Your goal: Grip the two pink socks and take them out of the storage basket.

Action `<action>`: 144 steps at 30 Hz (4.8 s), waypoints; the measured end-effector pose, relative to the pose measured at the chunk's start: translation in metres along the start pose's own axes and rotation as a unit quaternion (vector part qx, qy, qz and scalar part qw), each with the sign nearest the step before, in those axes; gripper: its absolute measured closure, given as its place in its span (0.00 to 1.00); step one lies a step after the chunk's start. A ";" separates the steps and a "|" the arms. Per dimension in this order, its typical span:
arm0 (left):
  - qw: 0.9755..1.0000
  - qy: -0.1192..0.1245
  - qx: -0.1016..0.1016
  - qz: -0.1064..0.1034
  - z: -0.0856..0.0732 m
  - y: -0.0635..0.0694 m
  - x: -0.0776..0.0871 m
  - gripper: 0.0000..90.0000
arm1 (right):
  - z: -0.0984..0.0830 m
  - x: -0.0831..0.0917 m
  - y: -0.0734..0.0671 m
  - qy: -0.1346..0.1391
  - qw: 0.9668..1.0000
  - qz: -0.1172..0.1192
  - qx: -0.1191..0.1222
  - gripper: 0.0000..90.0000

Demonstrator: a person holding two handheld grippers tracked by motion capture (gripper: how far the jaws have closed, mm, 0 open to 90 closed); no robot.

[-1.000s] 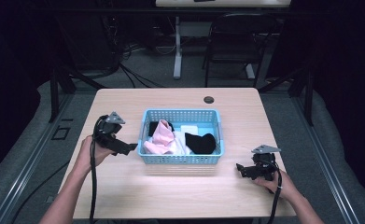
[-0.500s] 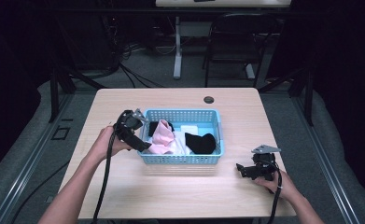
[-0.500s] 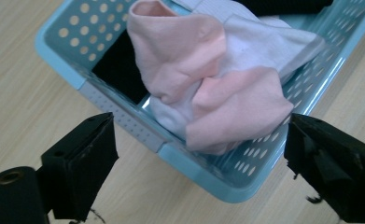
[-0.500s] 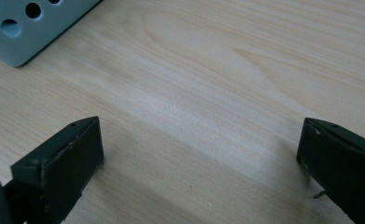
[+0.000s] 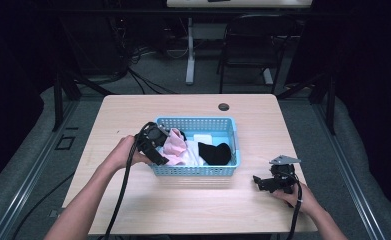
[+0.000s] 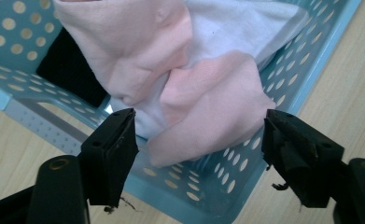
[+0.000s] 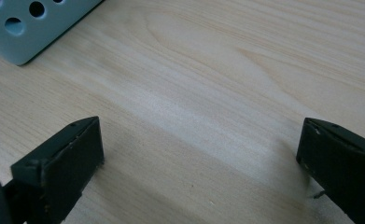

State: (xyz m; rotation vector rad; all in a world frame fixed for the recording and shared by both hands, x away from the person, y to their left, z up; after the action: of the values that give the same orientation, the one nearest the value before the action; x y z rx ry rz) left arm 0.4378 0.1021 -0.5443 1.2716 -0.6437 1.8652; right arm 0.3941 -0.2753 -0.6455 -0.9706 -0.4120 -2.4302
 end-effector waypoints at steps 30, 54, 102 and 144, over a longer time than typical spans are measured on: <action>0.998 -0.060 0.005 0.003 0.004 0.003 -0.039 0.87 | 0.000 0.000 -0.001 0.001 1.000 0.002 0.001 0.00; 1.000 -0.024 0.007 -0.005 0.017 0.005 -0.003 0.93 | 0.000 0.000 0.000 0.000 1.000 0.000 0.001 0.00; 0.997 0.065 0.031 0.022 0.030 -0.019 0.106 0.93 | 0.000 0.000 0.000 0.000 1.000 0.000 0.001 0.00; 0.971 0.086 0.210 0.082 -0.070 -0.090 0.092 0.93 | 0.000 0.000 -0.001 0.001 1.000 0.000 -0.001 0.00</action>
State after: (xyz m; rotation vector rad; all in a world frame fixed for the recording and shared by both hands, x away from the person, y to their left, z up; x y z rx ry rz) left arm 0.4559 0.2352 -0.4868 1.3254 -0.2747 2.3055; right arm 0.3937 -0.2747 -0.6455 -0.9686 -0.4088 -2.4319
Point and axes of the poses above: each handheld gripper's, and its own axes: x roughly backward along the jaws, z roughly out of its top, y roughly to its right, the point moved 8 cm from there along -x, roughly forward along the jaws, and after that the axes turned 8 degrees about x, right-handed, at the moved point
